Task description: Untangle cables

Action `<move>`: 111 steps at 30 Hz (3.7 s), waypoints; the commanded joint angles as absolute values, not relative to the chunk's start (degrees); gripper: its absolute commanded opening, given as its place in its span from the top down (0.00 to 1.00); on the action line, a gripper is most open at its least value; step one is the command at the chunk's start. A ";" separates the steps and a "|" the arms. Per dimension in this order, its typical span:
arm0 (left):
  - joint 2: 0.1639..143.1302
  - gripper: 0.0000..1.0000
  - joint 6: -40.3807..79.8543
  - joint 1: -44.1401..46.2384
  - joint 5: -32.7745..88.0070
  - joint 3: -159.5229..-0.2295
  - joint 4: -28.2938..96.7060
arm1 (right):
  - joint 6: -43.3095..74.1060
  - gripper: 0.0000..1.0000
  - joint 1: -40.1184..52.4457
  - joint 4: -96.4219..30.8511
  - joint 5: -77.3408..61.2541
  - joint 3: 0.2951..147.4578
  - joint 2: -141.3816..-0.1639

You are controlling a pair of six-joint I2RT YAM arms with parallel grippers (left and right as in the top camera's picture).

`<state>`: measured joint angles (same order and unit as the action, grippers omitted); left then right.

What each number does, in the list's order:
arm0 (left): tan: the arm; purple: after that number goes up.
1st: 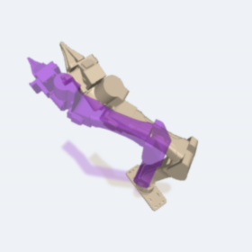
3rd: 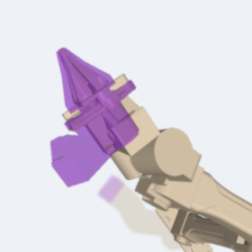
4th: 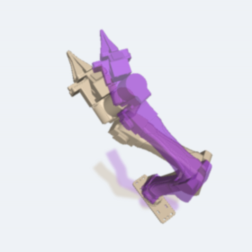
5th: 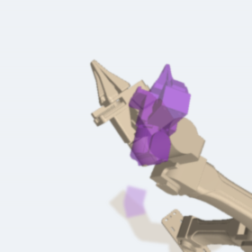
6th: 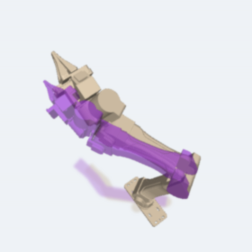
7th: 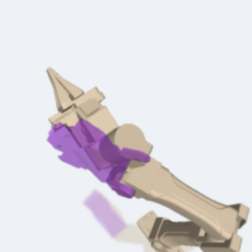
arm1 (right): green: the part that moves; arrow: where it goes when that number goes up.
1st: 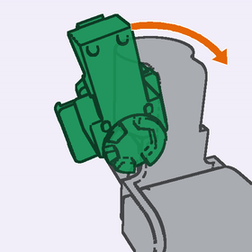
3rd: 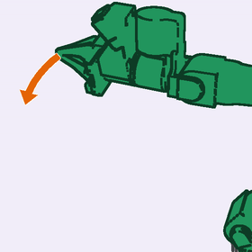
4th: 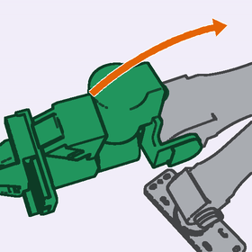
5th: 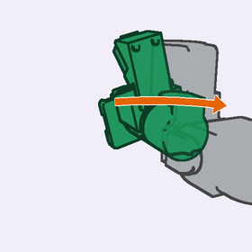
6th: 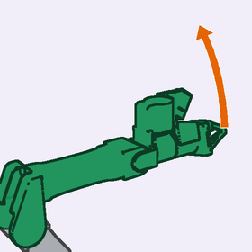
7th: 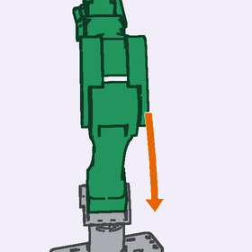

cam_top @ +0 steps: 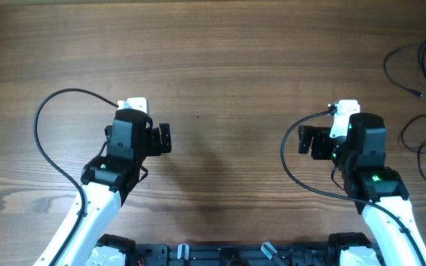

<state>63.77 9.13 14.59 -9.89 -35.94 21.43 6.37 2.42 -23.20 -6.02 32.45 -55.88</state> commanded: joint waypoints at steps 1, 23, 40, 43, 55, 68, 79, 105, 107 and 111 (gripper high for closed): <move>63.77 0.00 9.39 14.39 -7.81 -35.46 22.22 | 9.02 0.00 2.44 -23.79 -5.72 33.80 -55.29; 63.77 0.00 9.43 14.39 -7.94 -35.46 22.15 | 9.15 0.00 2.44 -23.66 -4.36 33.74 -55.29; 62.06 0.00 9.43 14.35 -7.97 -35.46 22.72 | 9.15 0.00 2.44 -23.66 -4.36 33.74 -55.29; 56.51 0.00 9.50 13.45 -8.03 -35.03 22.48 | 9.15 0.00 2.44 -23.66 -4.36 33.74 -55.29; 21.52 0.00 15.51 6.57 -1.93 -12.38 13.89 | 9.13 0.00 2.44 -23.66 -4.36 33.74 -55.31; 0.84 0.00 17.63 2.63 -1.93 -7.70 15.64 | 9.15 0.00 2.44 -23.66 -4.36 33.74 -55.31; 0.16 0.00 18.48 2.70 -1.13 -4.49 3.18 | 9.15 0.00 2.44 -23.66 -4.36 33.74 -55.31; 0.16 0.00 -1.32 2.72 -1.32 -0.34 4.27 | 9.17 0.00 2.44 -23.66 -4.36 33.74 -55.31; 0.16 0.00 -4.01 2.72 -1.54 -0.34 4.25 | 9.17 0.00 2.44 -23.66 -4.36 33.74 -55.31; 0.16 0.00 -4.25 2.72 -1.30 -0.34 4.29 | 9.15 0.00 2.44 -23.66 -4.36 33.74 -55.31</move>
